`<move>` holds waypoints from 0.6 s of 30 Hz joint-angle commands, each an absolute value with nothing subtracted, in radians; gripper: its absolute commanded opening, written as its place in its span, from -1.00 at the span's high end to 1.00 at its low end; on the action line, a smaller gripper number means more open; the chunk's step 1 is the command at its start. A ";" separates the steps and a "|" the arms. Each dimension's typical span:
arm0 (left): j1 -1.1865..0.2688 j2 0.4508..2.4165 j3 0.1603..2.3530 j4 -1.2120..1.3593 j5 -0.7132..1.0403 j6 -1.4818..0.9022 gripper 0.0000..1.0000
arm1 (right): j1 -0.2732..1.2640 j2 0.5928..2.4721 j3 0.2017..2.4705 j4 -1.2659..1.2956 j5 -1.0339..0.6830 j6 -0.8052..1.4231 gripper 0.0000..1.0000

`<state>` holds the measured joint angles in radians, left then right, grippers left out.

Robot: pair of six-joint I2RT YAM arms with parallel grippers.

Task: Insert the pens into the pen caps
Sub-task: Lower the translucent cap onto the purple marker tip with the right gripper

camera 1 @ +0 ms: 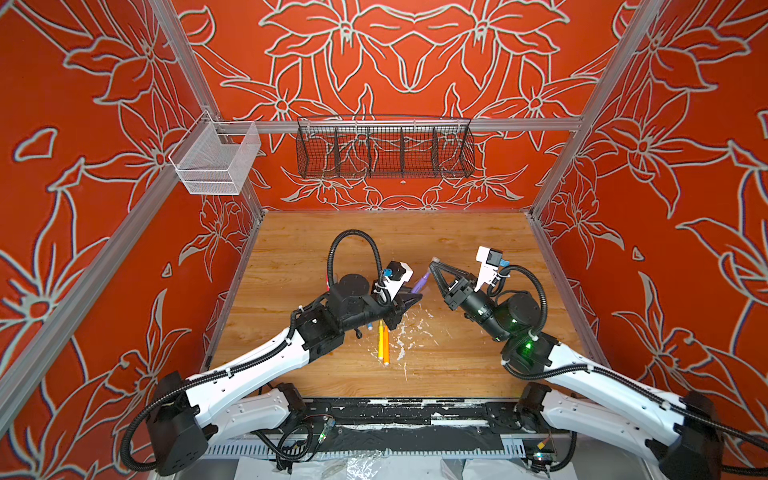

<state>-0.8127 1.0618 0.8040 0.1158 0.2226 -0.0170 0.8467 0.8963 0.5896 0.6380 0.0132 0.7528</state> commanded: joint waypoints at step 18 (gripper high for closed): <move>-0.815 1.042 0.818 0.205 0.295 -0.200 1.00 | 0.918 0.927 0.548 0.669 0.040 0.676 1.00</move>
